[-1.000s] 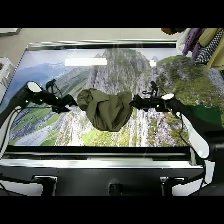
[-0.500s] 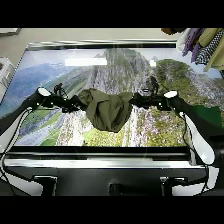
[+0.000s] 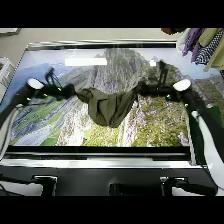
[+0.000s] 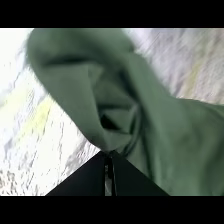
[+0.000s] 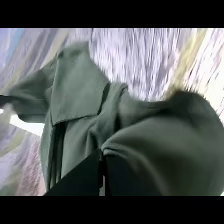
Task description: Fold the clothes and pants, and hang the long-sleeved shirts on hangers.
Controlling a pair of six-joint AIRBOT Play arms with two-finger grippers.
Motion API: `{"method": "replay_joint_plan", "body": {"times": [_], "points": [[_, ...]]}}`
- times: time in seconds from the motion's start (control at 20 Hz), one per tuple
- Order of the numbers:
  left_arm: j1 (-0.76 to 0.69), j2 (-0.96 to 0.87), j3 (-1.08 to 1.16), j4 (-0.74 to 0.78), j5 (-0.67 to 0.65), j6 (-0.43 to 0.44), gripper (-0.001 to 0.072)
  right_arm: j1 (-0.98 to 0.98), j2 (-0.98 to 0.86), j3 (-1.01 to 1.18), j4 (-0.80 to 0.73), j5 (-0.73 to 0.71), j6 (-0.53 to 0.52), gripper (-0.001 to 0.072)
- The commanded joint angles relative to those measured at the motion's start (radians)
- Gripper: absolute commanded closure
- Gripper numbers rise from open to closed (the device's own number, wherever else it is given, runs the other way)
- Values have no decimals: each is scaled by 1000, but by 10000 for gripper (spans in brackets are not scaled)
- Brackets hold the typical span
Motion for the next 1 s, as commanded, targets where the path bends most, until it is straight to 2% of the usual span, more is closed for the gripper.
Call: {"method": "replay_joint_plan", "body": {"times": [0.0,0.1,0.2,0.35,0.45,0.55,0.7,0.85,0.95], "points": [[43,185,119,94,-15,-10,694,0,134,185,-463,-6,232,685],[67,310,186,169,-38,-60,694,0,217,282,-680,3,327,685],[85,443,223,254,-55,-134,694,0,309,344,-839,8,376,685],[92,648,224,425,-84,-272,694,0,445,377,-1022,60,426,684],[92,765,224,513,-133,-320,694,0,532,377,-1093,107,439,684],[92,860,224,569,-198,-344,694,0,596,377,-1106,139,452,684],[90,924,223,569,-310,-343,693,0,639,377,-1086,186,564,684],[90,911,166,509,-353,-299,693,0,579,377,-1020,279,650,684],[90,882,65,436,-351,-270,692,0,466,377,-939,358,671,683]]}}
